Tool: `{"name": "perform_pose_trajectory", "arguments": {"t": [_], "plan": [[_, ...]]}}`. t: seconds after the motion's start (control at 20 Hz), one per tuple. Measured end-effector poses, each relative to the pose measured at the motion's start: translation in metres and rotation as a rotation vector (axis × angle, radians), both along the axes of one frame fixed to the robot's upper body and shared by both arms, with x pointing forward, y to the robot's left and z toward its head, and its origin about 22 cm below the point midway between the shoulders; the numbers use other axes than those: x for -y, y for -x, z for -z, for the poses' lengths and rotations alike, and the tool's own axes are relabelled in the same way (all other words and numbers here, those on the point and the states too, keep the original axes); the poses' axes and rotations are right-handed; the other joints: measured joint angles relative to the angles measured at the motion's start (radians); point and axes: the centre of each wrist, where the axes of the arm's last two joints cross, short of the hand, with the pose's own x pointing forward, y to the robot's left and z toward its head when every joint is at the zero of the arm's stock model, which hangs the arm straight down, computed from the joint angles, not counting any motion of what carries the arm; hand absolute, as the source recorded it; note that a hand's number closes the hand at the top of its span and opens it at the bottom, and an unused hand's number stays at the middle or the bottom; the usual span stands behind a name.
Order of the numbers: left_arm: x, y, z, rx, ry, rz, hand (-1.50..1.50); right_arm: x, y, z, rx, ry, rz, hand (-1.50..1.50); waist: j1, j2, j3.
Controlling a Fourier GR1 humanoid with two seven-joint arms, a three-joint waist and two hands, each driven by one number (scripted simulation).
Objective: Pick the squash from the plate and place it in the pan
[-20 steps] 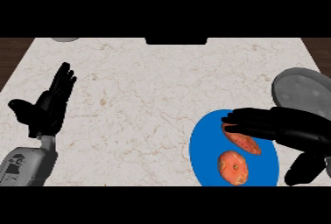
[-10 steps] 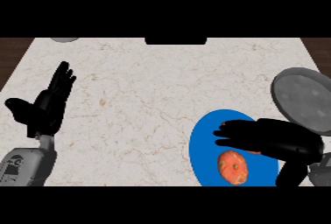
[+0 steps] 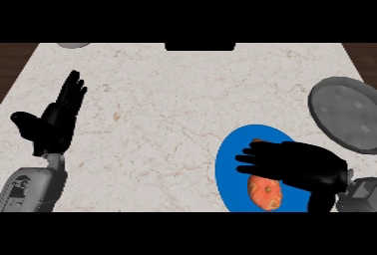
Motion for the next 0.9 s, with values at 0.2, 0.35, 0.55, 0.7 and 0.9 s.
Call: {"name": "perform_pose_trajectory", "arguments": {"t": [0.2,0.35,0.55,0.7,0.9], "plan": [[0.003,0.002,0.001,0.002,0.003,-0.002,0.0,-0.008,0.0,0.008,0.027,0.052,-0.003,-1.5,0.001,0.0,0.0],[0.006,0.001,0.002,0.0,0.003,0.002,0.0,-0.007,-0.002,0.012,0.027,0.077,0.003,-1.5,0.0,0.0,0.0],[0.005,0.002,0.0,0.0,0.006,0.006,0.0,-0.014,0.0,0.027,0.027,0.094,0.0,-1.5,0.001,0.0,0.0],[0.0,0.003,-0.002,-0.001,0.003,0.005,0.0,-0.022,0.002,0.035,0.032,0.112,-0.009,-1.5,0.001,0.0,0.0],[0.0,0.0,-0.005,0.002,0.004,0.004,0.0,-0.026,0.003,0.048,0.037,0.148,-0.015,-1.5,0.0,0.0,0.0]]}}
